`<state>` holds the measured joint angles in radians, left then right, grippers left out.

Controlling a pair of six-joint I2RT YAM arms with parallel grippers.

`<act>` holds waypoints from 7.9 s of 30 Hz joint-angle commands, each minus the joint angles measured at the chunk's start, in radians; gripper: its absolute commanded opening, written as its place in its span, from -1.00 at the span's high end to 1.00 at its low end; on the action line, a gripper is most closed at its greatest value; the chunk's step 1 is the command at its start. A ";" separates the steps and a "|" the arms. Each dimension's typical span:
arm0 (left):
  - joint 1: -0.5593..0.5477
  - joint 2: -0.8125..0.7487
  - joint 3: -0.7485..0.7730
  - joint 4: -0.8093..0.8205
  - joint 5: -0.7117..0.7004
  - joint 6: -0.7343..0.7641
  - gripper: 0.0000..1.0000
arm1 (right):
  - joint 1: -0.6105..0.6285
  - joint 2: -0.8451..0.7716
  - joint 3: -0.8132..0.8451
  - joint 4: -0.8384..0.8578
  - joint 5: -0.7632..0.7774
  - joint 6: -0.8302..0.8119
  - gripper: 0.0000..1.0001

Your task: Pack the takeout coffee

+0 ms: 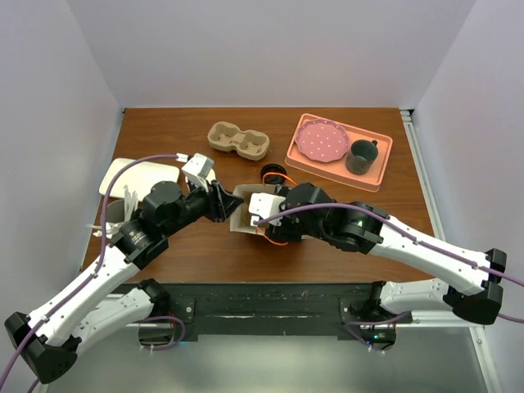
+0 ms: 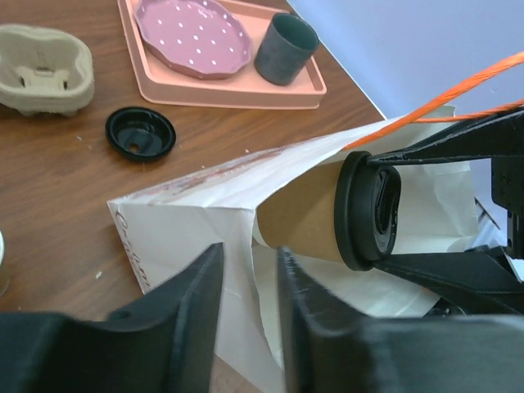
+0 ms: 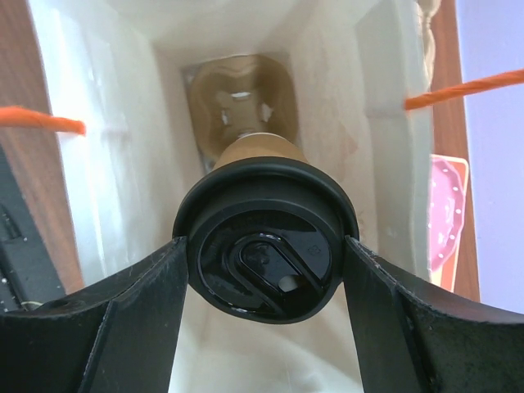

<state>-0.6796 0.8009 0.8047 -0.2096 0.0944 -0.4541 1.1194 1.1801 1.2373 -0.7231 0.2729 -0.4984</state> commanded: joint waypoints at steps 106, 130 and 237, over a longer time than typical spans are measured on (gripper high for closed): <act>-0.018 -0.141 -0.075 -0.169 0.289 0.114 1.00 | 0.037 0.118 -0.294 0.266 0.195 -0.256 0.69; -0.017 -0.109 -0.070 -0.163 0.281 0.129 1.00 | 0.010 0.167 -0.257 0.317 0.299 -0.253 0.74; -0.017 0.050 0.093 -0.174 0.133 0.060 0.39 | -0.171 0.185 -0.176 0.441 0.135 -0.164 -0.73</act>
<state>-0.6945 0.8429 0.8513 -0.3927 0.2314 -0.3790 0.9745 1.3678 1.0080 -0.2867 0.4240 -0.6762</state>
